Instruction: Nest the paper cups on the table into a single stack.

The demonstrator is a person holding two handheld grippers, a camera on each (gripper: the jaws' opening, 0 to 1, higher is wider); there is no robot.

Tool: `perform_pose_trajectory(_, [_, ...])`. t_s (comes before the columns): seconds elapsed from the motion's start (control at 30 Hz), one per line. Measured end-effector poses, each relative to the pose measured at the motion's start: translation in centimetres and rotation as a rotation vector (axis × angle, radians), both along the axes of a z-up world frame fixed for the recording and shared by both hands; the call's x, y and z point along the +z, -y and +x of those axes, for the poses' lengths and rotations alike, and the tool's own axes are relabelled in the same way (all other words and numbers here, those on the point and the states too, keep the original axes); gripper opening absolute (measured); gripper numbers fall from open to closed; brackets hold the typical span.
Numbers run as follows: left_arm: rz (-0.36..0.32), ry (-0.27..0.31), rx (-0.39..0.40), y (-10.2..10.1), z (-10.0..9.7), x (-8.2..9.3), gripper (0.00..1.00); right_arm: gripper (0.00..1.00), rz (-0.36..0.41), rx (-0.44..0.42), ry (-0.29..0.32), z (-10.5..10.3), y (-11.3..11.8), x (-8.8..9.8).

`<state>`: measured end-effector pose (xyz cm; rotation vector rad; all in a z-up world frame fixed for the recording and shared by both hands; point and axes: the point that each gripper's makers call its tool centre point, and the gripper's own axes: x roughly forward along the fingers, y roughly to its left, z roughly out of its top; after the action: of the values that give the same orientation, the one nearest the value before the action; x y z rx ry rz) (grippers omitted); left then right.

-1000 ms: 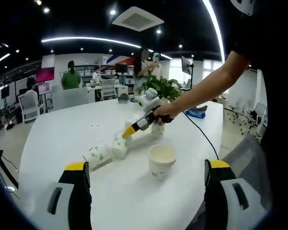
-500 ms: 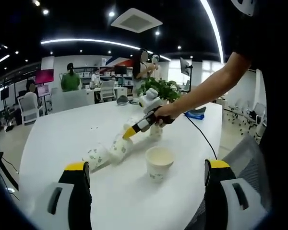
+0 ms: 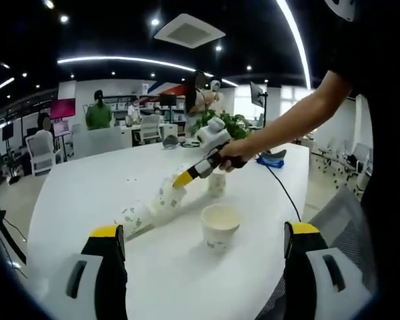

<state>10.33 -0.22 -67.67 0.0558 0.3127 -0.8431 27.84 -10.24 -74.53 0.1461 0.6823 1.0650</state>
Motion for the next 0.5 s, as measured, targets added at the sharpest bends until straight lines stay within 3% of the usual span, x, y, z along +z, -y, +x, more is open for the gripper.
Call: perform_pose_trajectory(0.5, [-0.013, 0.008, -0.011, 0.3, -0.7, 0.2, 0.99, 0.00, -0.049, -0.013, 0.075, -0.2, 2.4, 2.3])
